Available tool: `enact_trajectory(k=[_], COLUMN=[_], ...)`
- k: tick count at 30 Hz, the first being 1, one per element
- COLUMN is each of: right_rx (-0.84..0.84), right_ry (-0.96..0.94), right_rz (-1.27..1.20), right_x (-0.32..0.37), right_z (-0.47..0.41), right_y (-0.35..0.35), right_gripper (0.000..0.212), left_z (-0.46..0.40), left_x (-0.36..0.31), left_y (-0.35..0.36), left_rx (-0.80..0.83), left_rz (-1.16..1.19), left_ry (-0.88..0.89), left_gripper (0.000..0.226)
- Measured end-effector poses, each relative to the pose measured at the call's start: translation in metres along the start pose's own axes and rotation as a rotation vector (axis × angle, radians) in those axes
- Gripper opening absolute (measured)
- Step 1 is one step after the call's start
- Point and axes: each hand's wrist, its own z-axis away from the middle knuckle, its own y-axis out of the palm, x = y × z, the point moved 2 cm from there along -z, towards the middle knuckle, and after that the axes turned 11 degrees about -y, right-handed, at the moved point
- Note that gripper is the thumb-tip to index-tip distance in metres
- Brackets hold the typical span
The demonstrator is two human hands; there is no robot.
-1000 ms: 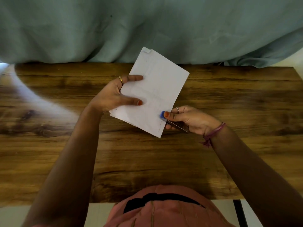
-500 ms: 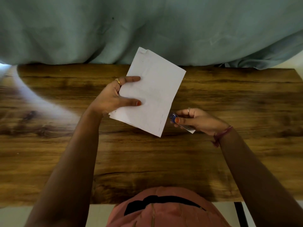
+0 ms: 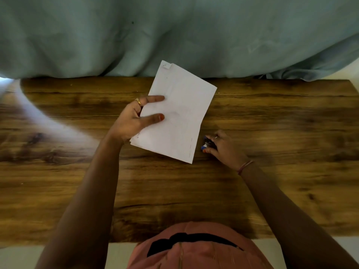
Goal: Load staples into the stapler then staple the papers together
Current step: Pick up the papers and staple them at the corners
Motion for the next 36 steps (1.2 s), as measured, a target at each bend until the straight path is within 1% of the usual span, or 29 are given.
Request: enact_trajectory(k=[2, 3, 4, 5, 6, 7, 8, 9, 10, 11, 12, 14, 15, 17, 20, 24, 25, 27, 29, 31, 34, 36], right_rx=[0.033, 0.009, -0.066, -0.172, -0.276, -0.346, -0.365, -0.341, -0.3, -0.258, -0.239, -0.264, -0.281, -0.288, -0.284, -0.267, -0.257, -0.233, -0.22, -0.217, -0.211, -0.184], right_ry=[0.021, 0.028, 0.04, 0.067, 0.103, 0.131, 0.151, 0.17, 0.173, 0.158, 0.14, 0.145, 0.162, 0.179, 0.178, 0.172, 0.162, 0.136, 0.114, 0.119, 0.138, 0.127], right_rz=[0.059, 0.076, 0.026, -0.114, -0.352, -0.667, -1.017, -1.302, -1.452, -1.482, -1.453, -1.391, -1.389, -1.393, -1.403, -1.459, -1.48, -1.499, -1.508, -1.52, -1.527, -1.497], right_x=[0.002, 0.003, 0.006, 0.01, 0.014, 0.02, 0.027, 0.033, 0.036, 0.039, 0.042, 0.044, 0.043, 0.041, 0.038, 0.035, 0.034, 0.034, 0.036, 0.036, 0.033, 0.033], right_z=[0.001, 0.0, 0.001, 0.001, 0.001, 0.0, -0.001, -0.001, -0.001, -0.002, -0.003, -0.004, -0.005, -0.005, -0.005, -0.005, -0.005, -0.004, -0.004, -0.004, -0.002, -0.002], right_y=[-0.004, -0.008, -0.014, -0.021, -0.027, -0.033, -0.039, -0.041, -0.042, -0.043, -0.043, -0.041, -0.04, -0.041, -0.042, -0.046, -0.047, -0.049, -0.05, -0.049, -0.048, -0.047], right_gripper=[0.063, 0.062, 0.059, 0.054, 0.05, 0.045, 0.04, 0.036, 0.033, 0.03, 0.028, 0.025, 0.024, 0.022, 0.019, 0.019, 0.021, 0.033, 0.042, 0.043, 0.037, 0.029], left_z=[0.0, -0.001, -0.001, -0.002, -0.003, -0.004, -0.005, -0.005, -0.006, -0.007, -0.008, -0.009, -0.009, -0.009, -0.009, -0.008, -0.008, -0.009, -0.011, -0.013, -0.015, -0.017], left_x=[0.002, 0.003, 0.005, 0.007, 0.01, 0.012, 0.014, 0.016, 0.018, 0.02, 0.021, 0.023, 0.023, 0.023, 0.022, 0.023, 0.023, 0.022, 0.023, 0.025, 0.028, 0.028], left_y=[0.002, 0.002, 0.002, 0.003, 0.003, 0.004, 0.004, 0.005, 0.006, 0.007, 0.007, 0.009, 0.009, 0.007, 0.003, -0.001, -0.001, -0.001, -0.001, 0.001, 0.002, 0.001], left_rx=[-0.019, -0.03, -0.038, -0.043, -0.048, -0.056, -0.065, -0.07, -0.077, -0.087, -0.092, -0.087, -0.079, -0.048, 0.051, 0.116, 0.125, 0.137, 0.138, 0.134, 0.13, 0.136], left_rz=[0.04, 0.057, 0.071, 0.082, 0.091, 0.103, 0.119, 0.141, 0.162, 0.181, 0.198, 0.235, 0.254, 0.271, 0.219, 0.187, 0.192, 0.178, 0.182, 0.2, 0.185, 0.185], left_ry=[0.009, 0.013, 0.017, 0.02, 0.023, 0.025, 0.027, 0.026, 0.026, 0.021, 0.013, -0.026, -0.055, -0.11, -0.181, -0.266, -0.266, -0.235, -0.212, -0.211, -0.199, -0.198], left_gripper=[0.043, 0.039, 0.036, 0.034, 0.033, 0.033, 0.033, 0.036, 0.04, 0.046, 0.053, 0.063, 0.063, 0.053, 0.034, 0.027, 0.026, 0.023, 0.038, 0.045, 0.049, 0.049])
